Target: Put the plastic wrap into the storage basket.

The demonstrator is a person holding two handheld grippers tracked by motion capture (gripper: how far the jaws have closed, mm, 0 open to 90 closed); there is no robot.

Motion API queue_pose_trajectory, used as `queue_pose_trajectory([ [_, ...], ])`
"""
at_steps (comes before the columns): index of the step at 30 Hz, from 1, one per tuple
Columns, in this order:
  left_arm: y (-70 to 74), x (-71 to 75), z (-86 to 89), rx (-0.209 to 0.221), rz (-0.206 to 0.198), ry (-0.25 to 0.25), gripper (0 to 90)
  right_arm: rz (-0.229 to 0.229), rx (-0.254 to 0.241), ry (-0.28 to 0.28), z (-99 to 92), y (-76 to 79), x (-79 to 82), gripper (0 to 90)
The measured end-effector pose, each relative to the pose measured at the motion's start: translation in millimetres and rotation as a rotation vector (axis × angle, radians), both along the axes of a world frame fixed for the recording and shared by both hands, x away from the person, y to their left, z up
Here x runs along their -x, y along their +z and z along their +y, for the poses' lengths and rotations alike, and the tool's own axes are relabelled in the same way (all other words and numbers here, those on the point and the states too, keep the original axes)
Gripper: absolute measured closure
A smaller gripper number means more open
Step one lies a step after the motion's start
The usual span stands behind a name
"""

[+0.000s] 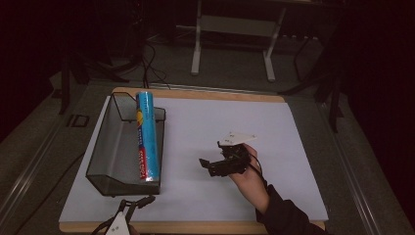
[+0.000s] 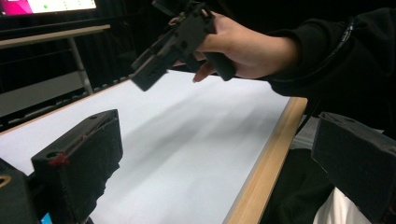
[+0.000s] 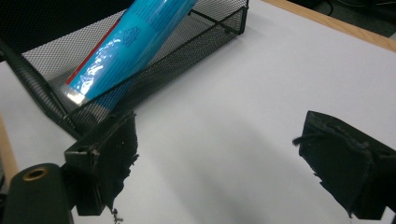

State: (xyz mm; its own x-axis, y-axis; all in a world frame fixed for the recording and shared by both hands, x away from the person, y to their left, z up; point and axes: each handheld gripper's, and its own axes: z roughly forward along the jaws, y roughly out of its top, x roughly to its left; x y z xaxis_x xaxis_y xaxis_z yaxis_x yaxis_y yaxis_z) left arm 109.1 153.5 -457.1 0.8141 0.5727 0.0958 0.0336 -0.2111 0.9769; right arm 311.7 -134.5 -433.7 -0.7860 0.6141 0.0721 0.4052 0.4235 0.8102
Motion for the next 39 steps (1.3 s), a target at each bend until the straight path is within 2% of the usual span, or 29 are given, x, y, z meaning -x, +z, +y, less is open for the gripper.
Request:
queue_pose_trajectory([
  [5, -0.3, -0.2, -0.8, -0.003, 0.000, 0.000, 2.7, -0.005, 0.002, -0.019, -17.4, -1.1, 8.6, 11.3],
  [8, -0.4, -0.2, -0.9, -0.004, -0.001, 0.000, 2.7, 0.005, -0.021, -0.020, -28.1, -3.6, 13.7, 11.4],
  [16, -0.6, -0.4, -1.9, -0.007, 0.004, 0.000, 2.7, -0.006, 0.005, -0.030, -49.8, -6.1, 28.6, 11.4],
  [21, -0.7, -0.2, -2.1, -0.008, 0.003, -0.001, 2.7, -0.019, -0.010, -0.043, -60.7, -2.4, 35.6, 11.4],
  [26, -0.8, -0.4, -2.0, -0.008, 0.004, -0.002, 2.7, -0.011, -0.025, -0.054, -73.7, -4.5, 42.8, 11.4],
  [32, -1.0, -0.9, -2.6, -0.010, 0.004, -0.002, 2.7, -0.017, -0.001, -0.067, -85.7, -11.1, 52.1, 11.4],
  [38, -1.0, -0.7, -2.4, -0.013, 0.005, -0.003, 2.7, -0.021, 0.004, -0.084, -93.4, -18.5, 53.4, 11.4],
  [39, -1.0, -0.3, -2.3, -0.012, 0.004, -0.003, 2.7, -0.002, -0.002, -0.094, -94.5, -20.6, 51.1, 11.4],
])
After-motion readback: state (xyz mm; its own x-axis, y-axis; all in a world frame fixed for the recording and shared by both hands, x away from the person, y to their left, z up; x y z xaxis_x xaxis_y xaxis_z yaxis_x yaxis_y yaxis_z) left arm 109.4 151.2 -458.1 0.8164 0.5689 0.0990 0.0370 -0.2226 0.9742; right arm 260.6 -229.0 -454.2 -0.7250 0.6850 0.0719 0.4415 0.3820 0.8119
